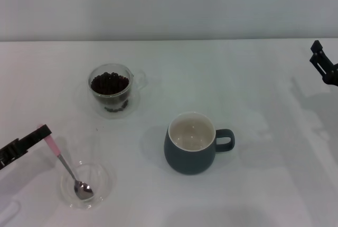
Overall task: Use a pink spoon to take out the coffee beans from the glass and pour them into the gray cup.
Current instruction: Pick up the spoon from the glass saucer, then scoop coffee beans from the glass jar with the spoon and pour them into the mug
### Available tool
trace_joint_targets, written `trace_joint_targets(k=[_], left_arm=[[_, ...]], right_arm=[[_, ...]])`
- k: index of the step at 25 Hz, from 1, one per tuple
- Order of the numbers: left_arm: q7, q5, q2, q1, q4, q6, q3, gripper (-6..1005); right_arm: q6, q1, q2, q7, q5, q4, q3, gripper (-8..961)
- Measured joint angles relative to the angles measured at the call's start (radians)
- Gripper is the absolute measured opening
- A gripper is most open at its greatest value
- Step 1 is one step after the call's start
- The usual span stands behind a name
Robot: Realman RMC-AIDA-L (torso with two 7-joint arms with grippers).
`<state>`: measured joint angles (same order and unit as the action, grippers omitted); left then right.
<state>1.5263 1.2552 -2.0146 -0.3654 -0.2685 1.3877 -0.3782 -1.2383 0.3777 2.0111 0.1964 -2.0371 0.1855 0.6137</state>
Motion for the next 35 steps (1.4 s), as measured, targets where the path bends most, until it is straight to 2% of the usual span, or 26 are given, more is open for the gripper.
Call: trace_joint_targets(k=[9,15,21,24,29,33,34,35], left_arm=[[0.000,0.005,0.001,-0.005,-0.001,0.012,-0.001,136],[-0.001,0.006,0.004,-0.013,-0.022,0.072,-0.003,136],[-0.002,0.035,0.025,-0.010,-0.026,0.135,0.000,135],[0.010,0.100,0.039,-0.006,-0.051,0.204,0.001,135],[0.056,0.245,0.040,-0.014,-0.084,0.242,0.001,135],[0.090,0.408,0.020,-0.031,-0.081,0.179,0.001,135],[0.090,0.408,0.020,-0.031,-0.081,0.179,0.001,135],[0.099,0.462,0.002,-0.052,-0.081,0.116,0.001,135]], right_arm=[[0.019,0.001,0.000,0.000,0.000,-0.003,0.005,875],[0.038,0.006,0.000,0.000,0.000,-0.004,0.006,874],[0.051,0.009,0.000,0.000,0.000,-0.004,0.006,874],[0.047,0.010,0.000,0.000,0.000,-0.001,0.006,874],[0.042,0.015,0.000,0.000,0.000,0.000,0.006,874],[0.039,0.021,0.000,0.000,0.000,0.005,0.006,875],[0.036,0.021,0.000,0.000,0.000,0.006,0.006,875],[0.034,0.021,0.000,0.000,0.000,0.006,0.006,875]])
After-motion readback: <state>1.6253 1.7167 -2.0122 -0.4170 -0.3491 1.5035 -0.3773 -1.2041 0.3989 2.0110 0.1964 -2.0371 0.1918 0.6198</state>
